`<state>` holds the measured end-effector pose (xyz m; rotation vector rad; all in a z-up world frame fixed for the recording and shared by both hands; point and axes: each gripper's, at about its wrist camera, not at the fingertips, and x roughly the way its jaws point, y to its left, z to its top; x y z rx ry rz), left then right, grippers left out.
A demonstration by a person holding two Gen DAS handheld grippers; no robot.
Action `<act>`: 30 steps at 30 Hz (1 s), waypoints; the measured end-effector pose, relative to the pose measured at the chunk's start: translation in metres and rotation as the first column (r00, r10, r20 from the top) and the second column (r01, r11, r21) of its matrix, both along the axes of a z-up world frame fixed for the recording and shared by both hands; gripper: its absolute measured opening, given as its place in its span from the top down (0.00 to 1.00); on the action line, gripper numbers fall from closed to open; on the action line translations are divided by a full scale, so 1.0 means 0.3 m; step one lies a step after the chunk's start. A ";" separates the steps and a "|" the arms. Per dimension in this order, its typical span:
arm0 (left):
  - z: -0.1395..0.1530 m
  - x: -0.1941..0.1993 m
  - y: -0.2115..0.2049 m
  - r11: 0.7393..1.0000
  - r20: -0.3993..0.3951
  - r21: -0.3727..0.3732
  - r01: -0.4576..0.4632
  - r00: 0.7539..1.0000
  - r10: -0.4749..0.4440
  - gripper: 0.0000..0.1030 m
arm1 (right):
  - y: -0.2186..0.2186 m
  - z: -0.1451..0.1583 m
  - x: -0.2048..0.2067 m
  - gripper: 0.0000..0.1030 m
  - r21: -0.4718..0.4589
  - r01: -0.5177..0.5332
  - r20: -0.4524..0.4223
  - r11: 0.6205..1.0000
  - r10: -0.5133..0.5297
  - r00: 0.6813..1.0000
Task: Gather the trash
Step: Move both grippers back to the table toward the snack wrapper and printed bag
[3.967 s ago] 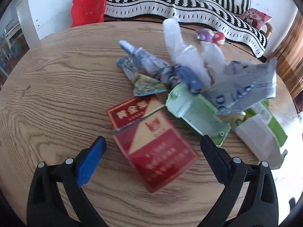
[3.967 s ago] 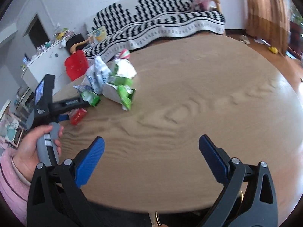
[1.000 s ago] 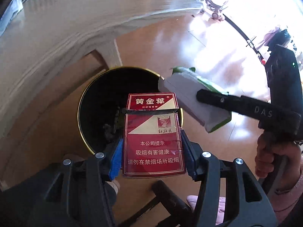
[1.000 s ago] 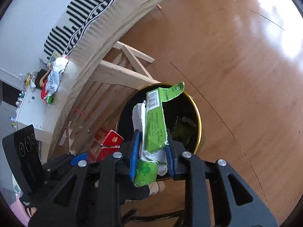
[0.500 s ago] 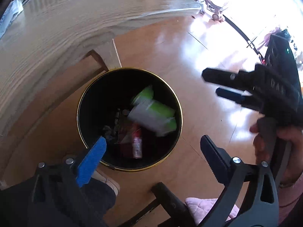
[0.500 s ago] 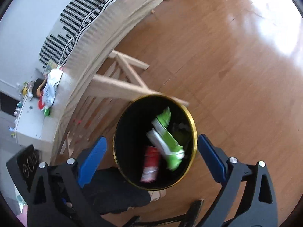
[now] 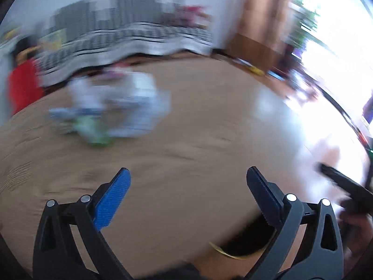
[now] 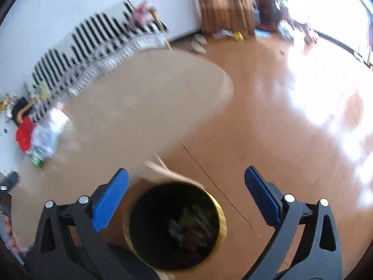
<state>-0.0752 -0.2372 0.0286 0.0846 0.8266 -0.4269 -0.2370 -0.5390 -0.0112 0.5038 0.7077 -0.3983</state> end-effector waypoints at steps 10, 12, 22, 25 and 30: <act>-0.091 0.371 0.475 0.930 -0.136 -0.018 -0.367 0.923 0.361 0.06 | 0.444 0.141 0.550 0.07 0.092 -0.112 0.090 0.989 0.104 0.990; -0.112 0.416 0.478 0.931 -0.152 -0.011 -0.364 0.921 0.358 0.06 | 0.528 0.122 0.644 0.07 0.071 -0.093 0.055 0.993 0.090 0.994; -0.219 0.695 0.477 0.935 -0.205 -0.023 -0.355 0.917 0.343 0.06 | 0.750 -0.032 0.929 0.07 0.024 -0.037 -0.062 0.999 0.038 0.997; -0.237 0.737 0.498 0.934 -0.188 0.014 -0.358 0.916 0.354 0.06 | 0.782 -0.064 0.962 0.07 -0.023 -0.060 -0.095 0.998 0.058 0.994; -0.243 0.746 0.559 0.936 -0.170 0.025 -0.352 0.921 0.350 0.06 | 0.801 -0.124 1.013 0.07 -0.086 -0.083 -0.179 0.993 0.067 0.981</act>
